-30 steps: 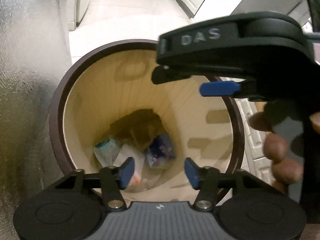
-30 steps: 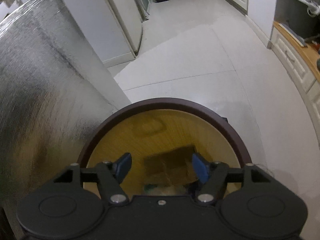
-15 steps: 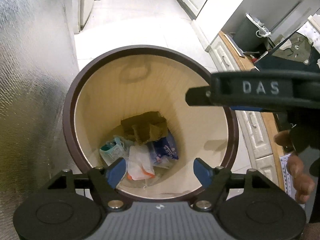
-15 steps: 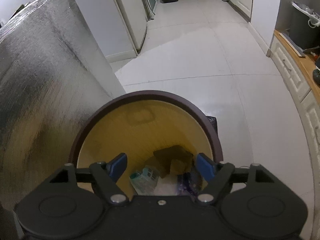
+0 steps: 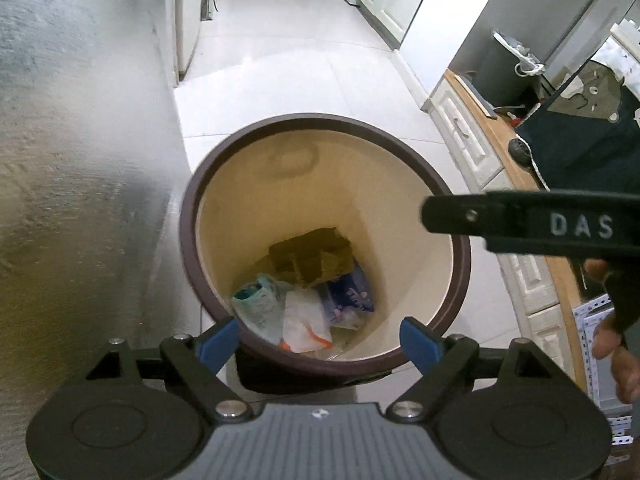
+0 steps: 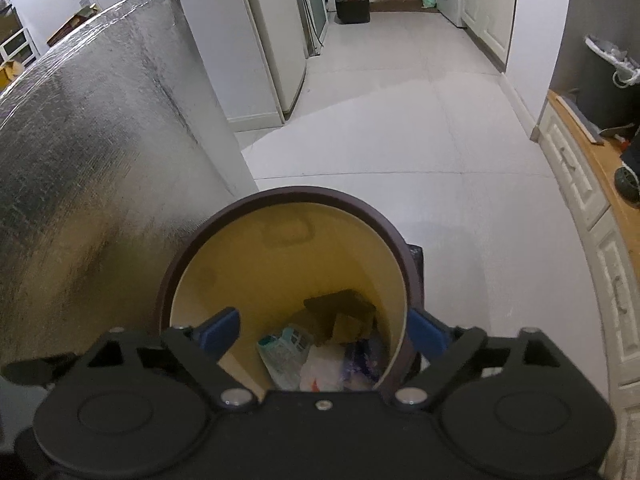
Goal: Collect trash
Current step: 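Move both open tools back from the bin toward the table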
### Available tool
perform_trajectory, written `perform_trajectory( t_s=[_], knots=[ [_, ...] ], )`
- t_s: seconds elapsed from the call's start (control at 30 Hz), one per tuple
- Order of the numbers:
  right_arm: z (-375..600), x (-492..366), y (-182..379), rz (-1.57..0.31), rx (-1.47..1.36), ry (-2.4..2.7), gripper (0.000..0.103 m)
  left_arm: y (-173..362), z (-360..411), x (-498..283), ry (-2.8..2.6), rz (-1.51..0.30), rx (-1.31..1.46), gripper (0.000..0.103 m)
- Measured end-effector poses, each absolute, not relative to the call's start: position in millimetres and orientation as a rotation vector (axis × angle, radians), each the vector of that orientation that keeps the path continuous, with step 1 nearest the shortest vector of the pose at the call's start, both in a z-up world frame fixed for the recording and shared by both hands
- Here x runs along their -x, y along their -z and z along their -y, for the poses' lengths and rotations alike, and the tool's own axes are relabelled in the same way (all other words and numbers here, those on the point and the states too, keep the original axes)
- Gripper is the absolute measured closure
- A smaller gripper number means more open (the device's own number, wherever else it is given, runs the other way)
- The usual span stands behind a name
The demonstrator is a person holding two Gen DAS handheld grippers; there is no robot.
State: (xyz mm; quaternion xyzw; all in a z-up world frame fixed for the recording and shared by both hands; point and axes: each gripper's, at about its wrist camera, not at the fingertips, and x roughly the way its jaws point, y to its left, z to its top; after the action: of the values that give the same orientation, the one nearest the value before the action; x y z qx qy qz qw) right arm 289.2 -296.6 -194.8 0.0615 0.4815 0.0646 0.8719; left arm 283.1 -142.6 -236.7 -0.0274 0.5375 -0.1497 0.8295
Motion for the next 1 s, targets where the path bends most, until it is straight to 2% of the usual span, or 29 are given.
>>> perform_trajectory(
  t_s=[0.23,0.37,1.0],
  knots=[
    [302.9,-267.7,184.9,-0.99,-0.117,-0.118,0.0,226.7,131.5,-268.1,0.297,-1.133,0.048,0.005],
    [302.3,-254.4,180.0,-0.985,-0.092,-0.101,0.0,220.0,128.8,-259.0,0.303,-1.126,0.043,0.002],
    [311.2,-180.6,156.8,-0.942,-0.054,-0.062,0.0,182.9,105.3,-216.7,0.271,-1.061,0.03,0.0]
  ],
)
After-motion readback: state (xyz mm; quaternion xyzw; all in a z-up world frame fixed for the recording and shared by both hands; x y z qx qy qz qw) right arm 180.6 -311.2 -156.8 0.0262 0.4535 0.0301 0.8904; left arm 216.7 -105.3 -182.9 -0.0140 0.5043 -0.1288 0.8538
